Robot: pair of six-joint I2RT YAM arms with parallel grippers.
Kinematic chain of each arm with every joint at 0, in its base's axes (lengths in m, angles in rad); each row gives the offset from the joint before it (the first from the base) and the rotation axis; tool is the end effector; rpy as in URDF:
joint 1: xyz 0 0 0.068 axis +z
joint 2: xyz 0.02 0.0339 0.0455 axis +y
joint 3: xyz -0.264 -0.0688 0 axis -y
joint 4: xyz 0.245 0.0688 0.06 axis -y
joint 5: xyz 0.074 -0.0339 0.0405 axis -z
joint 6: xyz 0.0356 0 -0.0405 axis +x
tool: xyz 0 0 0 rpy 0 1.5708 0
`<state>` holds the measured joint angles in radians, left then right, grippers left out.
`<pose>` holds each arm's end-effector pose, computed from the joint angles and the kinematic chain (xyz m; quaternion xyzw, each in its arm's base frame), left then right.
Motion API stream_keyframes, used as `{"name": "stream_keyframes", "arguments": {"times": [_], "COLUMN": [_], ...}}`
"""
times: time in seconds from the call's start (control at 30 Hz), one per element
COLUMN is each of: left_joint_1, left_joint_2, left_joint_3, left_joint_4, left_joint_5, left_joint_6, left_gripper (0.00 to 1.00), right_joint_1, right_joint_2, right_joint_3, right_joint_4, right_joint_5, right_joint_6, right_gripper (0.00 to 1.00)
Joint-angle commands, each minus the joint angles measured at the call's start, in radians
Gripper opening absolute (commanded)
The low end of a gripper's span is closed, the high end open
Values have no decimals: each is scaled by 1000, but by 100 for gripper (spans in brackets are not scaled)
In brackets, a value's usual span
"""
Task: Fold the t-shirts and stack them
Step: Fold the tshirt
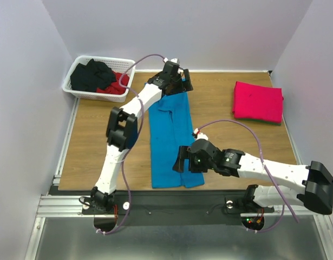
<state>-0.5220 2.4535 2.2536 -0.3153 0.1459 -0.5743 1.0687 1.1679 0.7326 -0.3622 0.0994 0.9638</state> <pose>0.4924 -0.2892 0.2375 0.0142 0.8623 -0.3155 0.3959 0.1188 0.2090 0.2291 -0.0298 0.9247 0.2960 0.2374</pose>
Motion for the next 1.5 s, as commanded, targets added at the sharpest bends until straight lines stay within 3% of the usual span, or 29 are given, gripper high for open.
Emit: {"name": "stream_keyframes", "arguments": {"times": [0.0,0.17,0.27,0.4,0.6,0.93,1.0,1.03,1.13,1.2,1.23,1.47], "left_joint_1": [-81,-179,-231,-292,-409,-475,-477,-477,-477,-477,-477,-478], "left_joint_2": [-453,-869,-1089,-1305,-1565,-1757,-1737,-1726,-1667,-1619,-1602,-1512], "left_joint_3": [-179,-651,-1092,-1433,-1768,-1996,-2011,-2010,-1991,-1981,-1976,-1945], "left_joint_4": [38,88,125,108,1,5,51,50,15,19,25,35], "left_joint_5": [-86,-262,-325,-336,-258,-151,-119,-124,-190,-203,-203,-224], "left_joint_6": [108,21,-111,-292,-563,-725,-716,-713,-717,-716,-708,-687], "left_gripper": [98,98,98,99,98,95,89,81,70,63,55,31], "right_joint_1": [8,8,1,-7,-12,-12,-12,-12,-12,-12,-13,-12], "right_joint_2": [-46,-86,-125,-174,-171,-165,-171,-177,-183,-180,-174,-171], "right_joint_3": [21,7,-28,-88,-137,-206,-210,-214,-231,-251,-256,-300], "right_joint_4": [-90,-204,-245,-254,-258,-245,-235,-228,-202,-181,-170,-96], "right_joint_5": [88,151,183,180,146,125,118,112,102,99,85,68], "right_joint_6": [-25,-14,30,75,108,230,239,243,248,262,271,308], "right_gripper": [100,100,100,100,100,99,97,97,95,89,88,78]}}
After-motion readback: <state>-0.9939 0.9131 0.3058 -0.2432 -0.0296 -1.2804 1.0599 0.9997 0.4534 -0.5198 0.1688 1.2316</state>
